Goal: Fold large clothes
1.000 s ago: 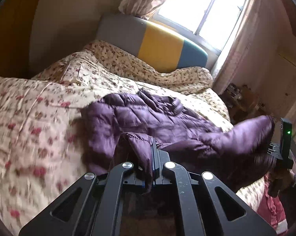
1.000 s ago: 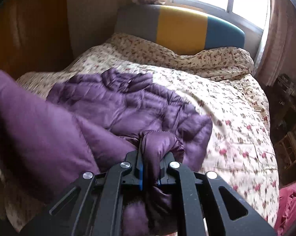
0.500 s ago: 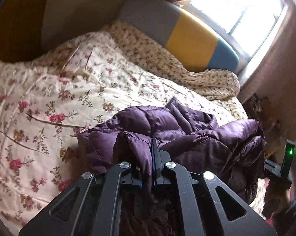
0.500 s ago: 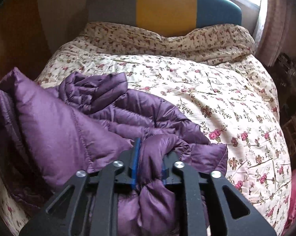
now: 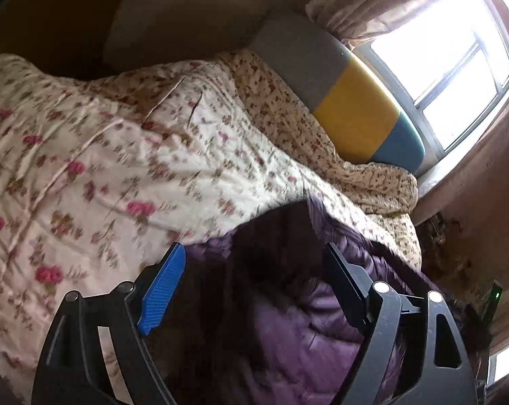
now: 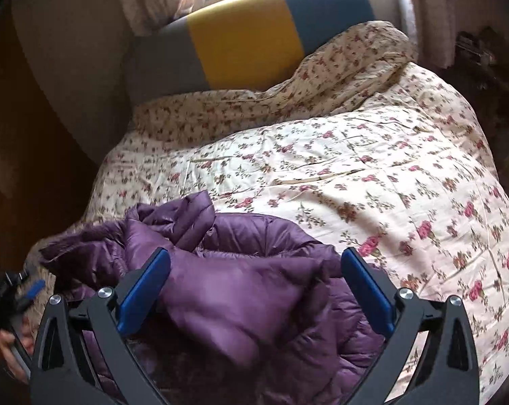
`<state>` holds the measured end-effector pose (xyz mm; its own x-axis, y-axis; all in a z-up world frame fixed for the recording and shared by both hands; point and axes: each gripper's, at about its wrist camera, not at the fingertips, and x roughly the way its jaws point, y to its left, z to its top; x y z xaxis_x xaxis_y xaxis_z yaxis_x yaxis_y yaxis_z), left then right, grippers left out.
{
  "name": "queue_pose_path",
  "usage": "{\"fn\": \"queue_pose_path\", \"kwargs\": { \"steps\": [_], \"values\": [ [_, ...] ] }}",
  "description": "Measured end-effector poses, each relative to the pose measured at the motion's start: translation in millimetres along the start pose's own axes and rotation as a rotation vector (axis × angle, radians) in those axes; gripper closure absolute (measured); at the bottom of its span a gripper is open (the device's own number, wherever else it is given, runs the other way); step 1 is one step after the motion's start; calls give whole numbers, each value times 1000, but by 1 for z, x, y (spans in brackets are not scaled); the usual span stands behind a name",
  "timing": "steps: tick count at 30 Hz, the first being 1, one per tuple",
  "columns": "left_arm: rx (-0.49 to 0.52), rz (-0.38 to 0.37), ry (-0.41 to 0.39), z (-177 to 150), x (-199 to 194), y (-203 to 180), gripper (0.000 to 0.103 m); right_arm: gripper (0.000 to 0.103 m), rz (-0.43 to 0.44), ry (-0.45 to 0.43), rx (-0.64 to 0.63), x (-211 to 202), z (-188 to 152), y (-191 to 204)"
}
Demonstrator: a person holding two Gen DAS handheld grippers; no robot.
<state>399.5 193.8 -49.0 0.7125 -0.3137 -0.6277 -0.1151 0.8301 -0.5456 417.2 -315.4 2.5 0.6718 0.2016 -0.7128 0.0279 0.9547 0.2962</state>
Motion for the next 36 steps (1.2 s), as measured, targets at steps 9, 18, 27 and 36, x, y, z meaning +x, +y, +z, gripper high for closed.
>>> {"fn": "queue_pose_path", "kwargs": {
  "steps": [9, 18, 27, 36],
  "values": [
    [-20, -62, 117, -73, -10, 37, 21, 2, -42, 27, 17, -24, -50, -31],
    [-50, -77, 134, -98, -8, 38, 21, 2, -106, 107, -23, -15, -93, -34],
    [59, -59, 178, -110, -4, 18, 72, 49, -283, 212, -343, 19, -133, 12],
    [115, -64, 181, -124, -23, 6, 88, 95, -352, 209, -556, -9, -162, 33]
  ]
}}
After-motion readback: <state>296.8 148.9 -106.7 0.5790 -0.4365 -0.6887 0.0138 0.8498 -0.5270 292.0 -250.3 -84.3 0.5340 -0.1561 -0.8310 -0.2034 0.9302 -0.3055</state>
